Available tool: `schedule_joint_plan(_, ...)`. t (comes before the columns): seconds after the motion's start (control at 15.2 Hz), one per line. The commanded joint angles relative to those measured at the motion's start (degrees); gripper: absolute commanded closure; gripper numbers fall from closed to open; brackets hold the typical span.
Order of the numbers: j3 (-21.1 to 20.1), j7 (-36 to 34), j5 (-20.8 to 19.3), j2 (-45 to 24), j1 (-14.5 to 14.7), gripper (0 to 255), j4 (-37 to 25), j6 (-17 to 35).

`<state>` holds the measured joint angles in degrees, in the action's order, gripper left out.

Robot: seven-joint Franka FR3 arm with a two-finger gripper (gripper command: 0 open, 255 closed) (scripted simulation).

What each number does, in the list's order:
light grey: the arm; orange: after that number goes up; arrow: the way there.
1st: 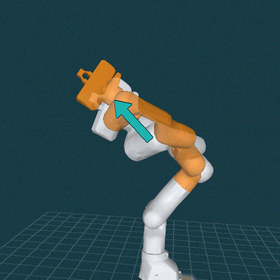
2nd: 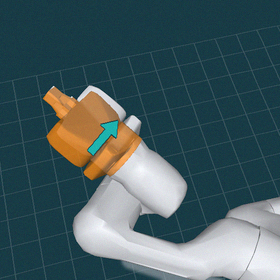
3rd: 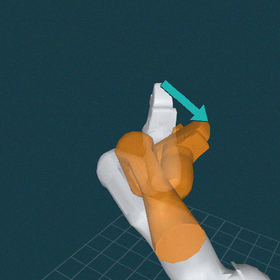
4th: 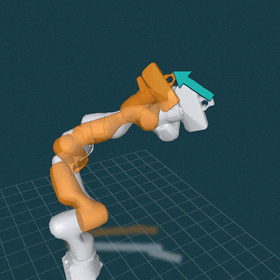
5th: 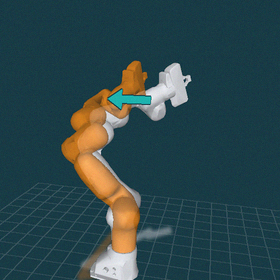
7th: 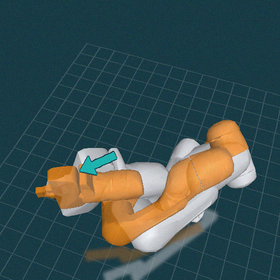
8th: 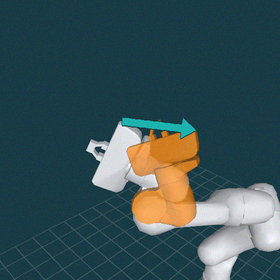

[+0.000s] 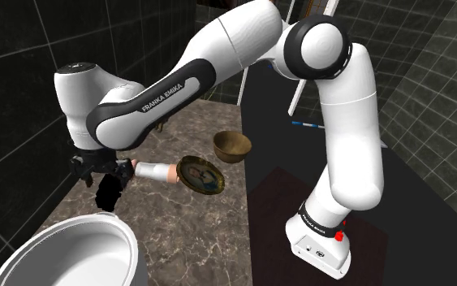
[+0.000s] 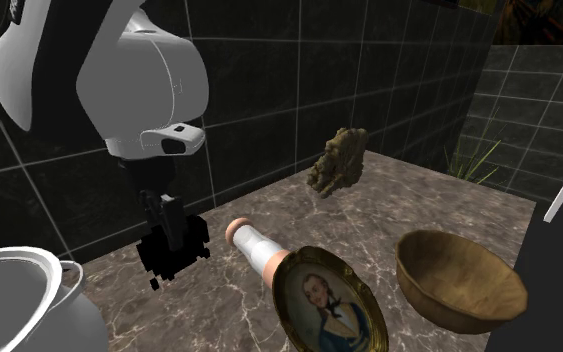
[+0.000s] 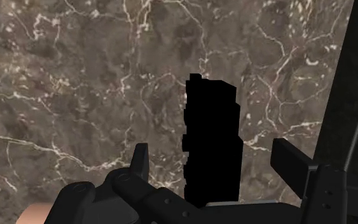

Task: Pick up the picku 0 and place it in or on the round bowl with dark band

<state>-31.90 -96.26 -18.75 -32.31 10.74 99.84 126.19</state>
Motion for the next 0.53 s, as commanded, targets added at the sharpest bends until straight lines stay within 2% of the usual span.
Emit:
schedule_joint_plan(0.0, 0.47, -0.46, -0.67, -1.12, 0.44, 0, 0.06, 1.1)
schedule_joint_plan(0.46, 0.8, -0.72, -1.1, -1.84, 0.67, 0, 0.24, 1.94)
